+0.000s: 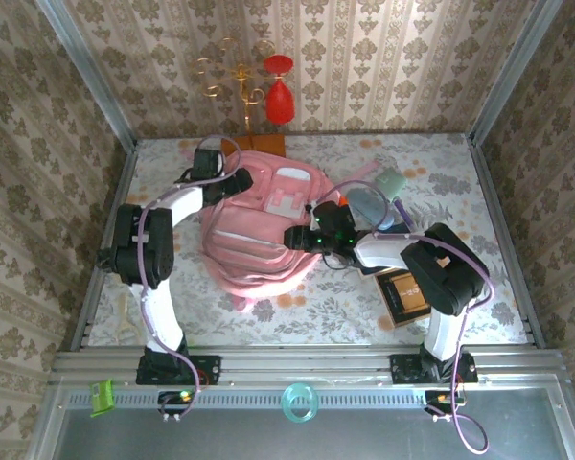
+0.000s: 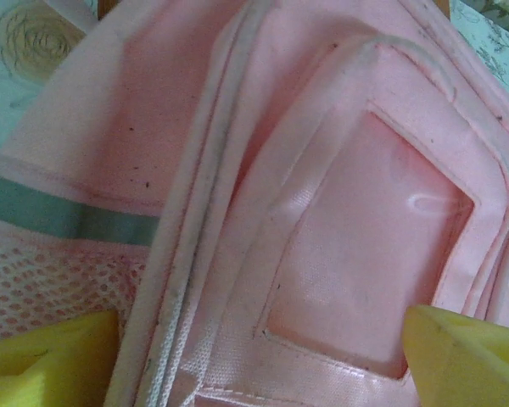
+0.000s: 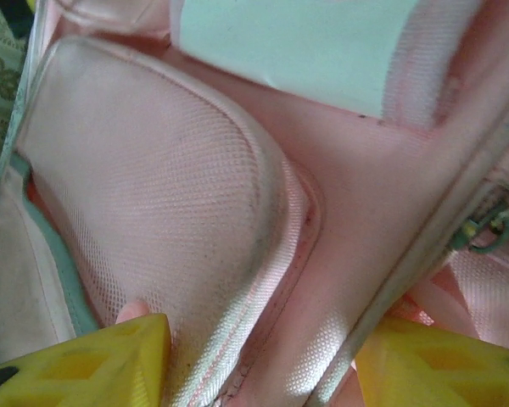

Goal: Pack the student bag

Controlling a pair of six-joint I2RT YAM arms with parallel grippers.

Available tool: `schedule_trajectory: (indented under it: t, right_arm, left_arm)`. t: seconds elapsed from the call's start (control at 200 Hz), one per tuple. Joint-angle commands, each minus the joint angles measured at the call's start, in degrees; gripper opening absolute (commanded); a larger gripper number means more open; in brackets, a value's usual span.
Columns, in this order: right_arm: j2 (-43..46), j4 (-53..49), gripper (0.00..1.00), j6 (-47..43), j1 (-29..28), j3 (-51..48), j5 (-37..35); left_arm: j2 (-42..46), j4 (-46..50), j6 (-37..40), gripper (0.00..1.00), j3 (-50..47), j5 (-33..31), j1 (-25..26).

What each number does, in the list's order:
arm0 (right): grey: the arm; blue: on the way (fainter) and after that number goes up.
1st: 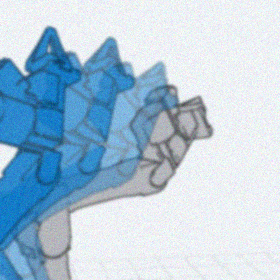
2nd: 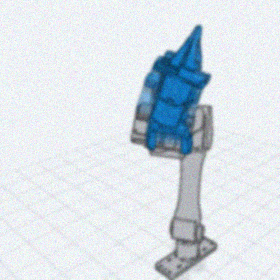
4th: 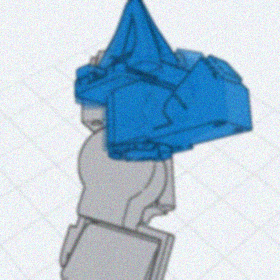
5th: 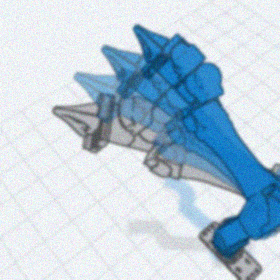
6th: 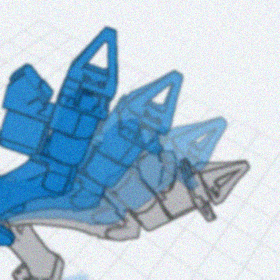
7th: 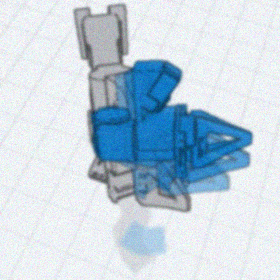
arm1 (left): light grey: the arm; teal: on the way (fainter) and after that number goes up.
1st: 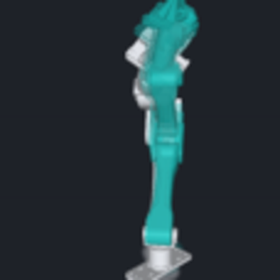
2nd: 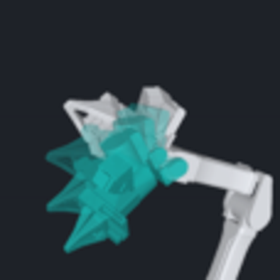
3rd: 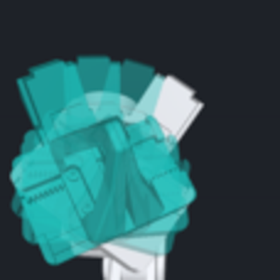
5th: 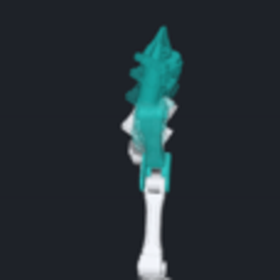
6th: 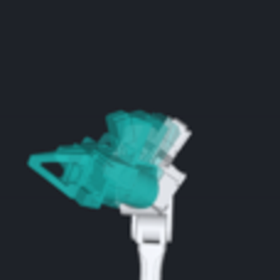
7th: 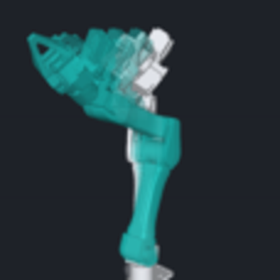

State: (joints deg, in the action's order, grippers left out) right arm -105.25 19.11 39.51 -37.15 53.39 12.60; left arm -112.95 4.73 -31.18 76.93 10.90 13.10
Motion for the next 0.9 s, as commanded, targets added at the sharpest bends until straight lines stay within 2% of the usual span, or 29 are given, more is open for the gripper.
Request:
schedule_trajectory:
  t: [0.0, 0.21, 0.32, 0.42, 0.54, 0.655, 0.775, 0.895]
  right_arm:
    - [-4.1, 6.9, 0.59, 1.2, -4.7, 6.4, 2.9]
    - [-8.9, 4.6, 0.60, 0.2, -7.5, 15.3, 7.2]
    - [-9.6, -0.9, 0.62, -5.0, -8.6, 19.6, 12.0]
    - [-6.1, -6.1, 0.65, -11.0, -7.8, 17.6, 10.9]
    - [-1.0, -11.3, 0.67, -16.0, -3.9, 12.7, 8.0]
    - [1.2, -20.1, 0.64, -18.6, -2.0, 11.1, 4.4]
    - [3.2, -22.5, 0.62, -20.0, -5.8, 8.7, 3.6]
    - [2.8, -25.6, 0.60, -19.8, -8.6, 9.0, 4.8]
  left_arm:
    - [-0.8, 3.7, 1.3, 0.86, 5.0, 4.5, 0.2]
    - [2.9, 5.2, 2.9, 0.87, 2.8, -1.1, -5.3]
    - [6.0, 4.8, 3.5, 0.89, 0.2, -4.0, -8.3]
    - [7.9, 4.5, 3.7, 0.90, -0.8, -3.8, -11.0]
    - [9.4, 5.3, 4.2, 0.91, -1.3, -4.5, -12.6]
    - [14.3, 4.6, 3.2, 0.92, -5.6, -4.9, -11.9]
    - [21.8, 1.3, 2.7, 0.91, -14.0, -5.9, -7.5]
    - [24.9, 2.3, 1.8, 0.91, -18.2, -5.5, -3.5]
